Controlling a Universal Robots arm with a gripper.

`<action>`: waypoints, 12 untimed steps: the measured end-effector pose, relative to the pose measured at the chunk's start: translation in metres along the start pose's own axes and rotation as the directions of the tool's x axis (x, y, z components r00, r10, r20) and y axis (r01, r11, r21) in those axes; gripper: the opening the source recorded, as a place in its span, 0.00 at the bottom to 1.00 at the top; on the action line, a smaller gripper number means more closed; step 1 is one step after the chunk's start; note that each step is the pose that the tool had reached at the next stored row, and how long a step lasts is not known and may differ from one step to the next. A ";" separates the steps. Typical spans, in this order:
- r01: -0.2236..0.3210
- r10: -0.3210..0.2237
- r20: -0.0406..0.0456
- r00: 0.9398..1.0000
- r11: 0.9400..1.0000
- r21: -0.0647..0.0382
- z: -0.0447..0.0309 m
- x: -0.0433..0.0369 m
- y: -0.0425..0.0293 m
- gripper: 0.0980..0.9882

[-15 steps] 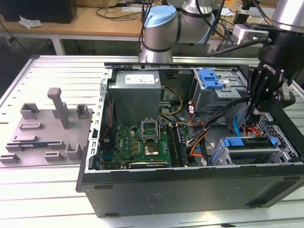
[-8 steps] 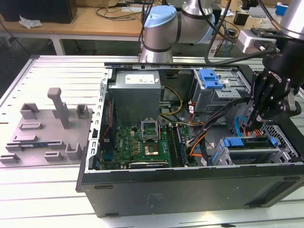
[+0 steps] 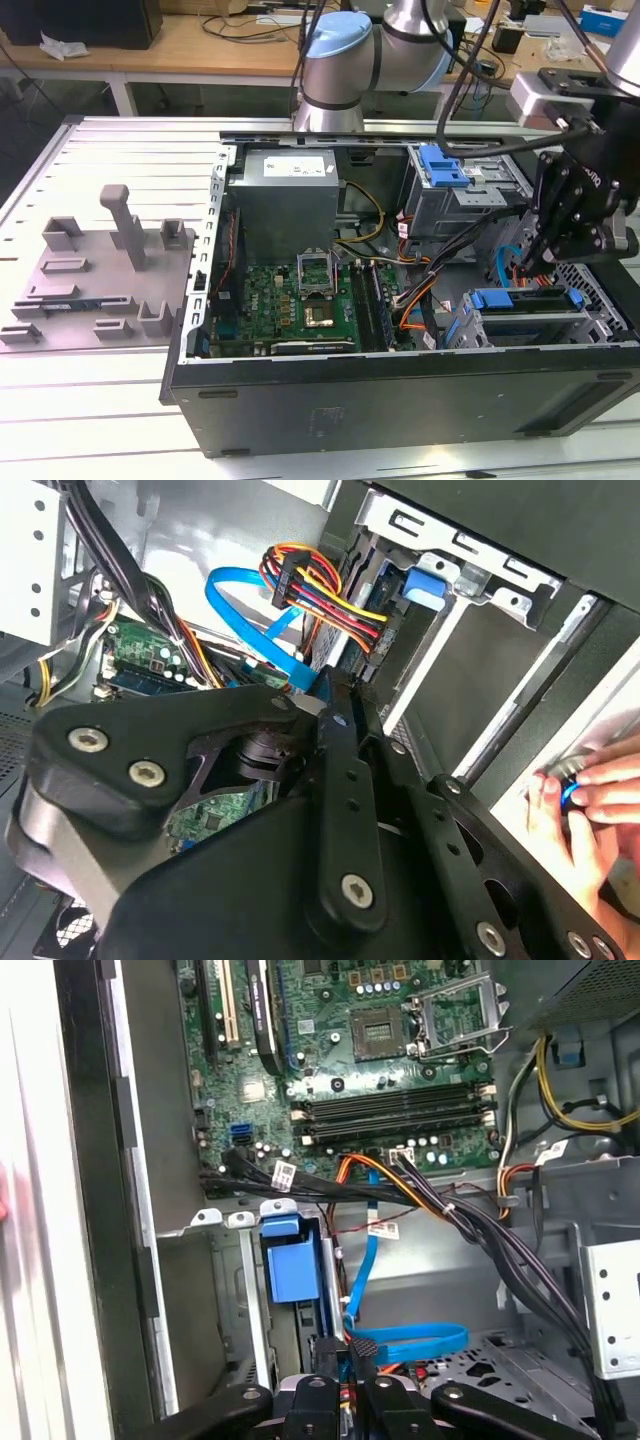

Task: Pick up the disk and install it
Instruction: 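Insert the second disk wire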

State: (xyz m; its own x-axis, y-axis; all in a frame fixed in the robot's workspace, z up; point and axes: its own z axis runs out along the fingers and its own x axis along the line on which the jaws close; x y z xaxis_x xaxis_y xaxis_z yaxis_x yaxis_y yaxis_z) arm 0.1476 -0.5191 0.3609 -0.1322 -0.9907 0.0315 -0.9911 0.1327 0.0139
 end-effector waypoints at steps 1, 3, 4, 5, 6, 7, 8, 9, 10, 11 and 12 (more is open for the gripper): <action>0.001 -0.001 0.008 1.000 1.000 0.000 0.0002 0.0014 -0.0002 0.07; 0.004 -0.004 0.023 1.000 1.000 0.000 0.0005 0.0045 -0.0003 0.07; 0.005 -0.005 0.030 1.000 1.000 0.000 0.0007 0.0060 -0.0002 0.07; 0.007 -0.007 0.041 0.999 1.000 0.000 0.0010 0.0081 -0.0003 0.07; 0.008 -0.008 0.047 0.999 1.000 0.001 0.0012 0.0093 -0.0004 0.07; 0.010 -0.010 0.055 0.998 1.000 0.001 0.0014 0.0107 -0.0005 0.07; 0.012 -0.012 0.060 0.998 1.000 0.001 0.0015 0.0121 -0.0006 0.07; 0.014 -0.014 0.064 0.998 1.000 0.001 0.0016 0.0135 -0.0007 0.07; 0.016 -0.016 0.068 0.998 1.000 0.001 0.0018 0.0149 -0.0008 0.07; 0.019 -0.019 0.070 0.997 1.000 0.001 0.0021 0.0160 -0.0010 0.07; 0.023 -0.024 0.072 0.997 1.000 0.001 0.0025 0.0175 -0.0011 0.07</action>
State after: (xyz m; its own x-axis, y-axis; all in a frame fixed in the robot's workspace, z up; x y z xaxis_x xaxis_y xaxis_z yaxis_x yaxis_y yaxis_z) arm 0.1463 -0.5367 0.3589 -0.1099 -0.9931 -0.0411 -0.9939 0.1094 0.0135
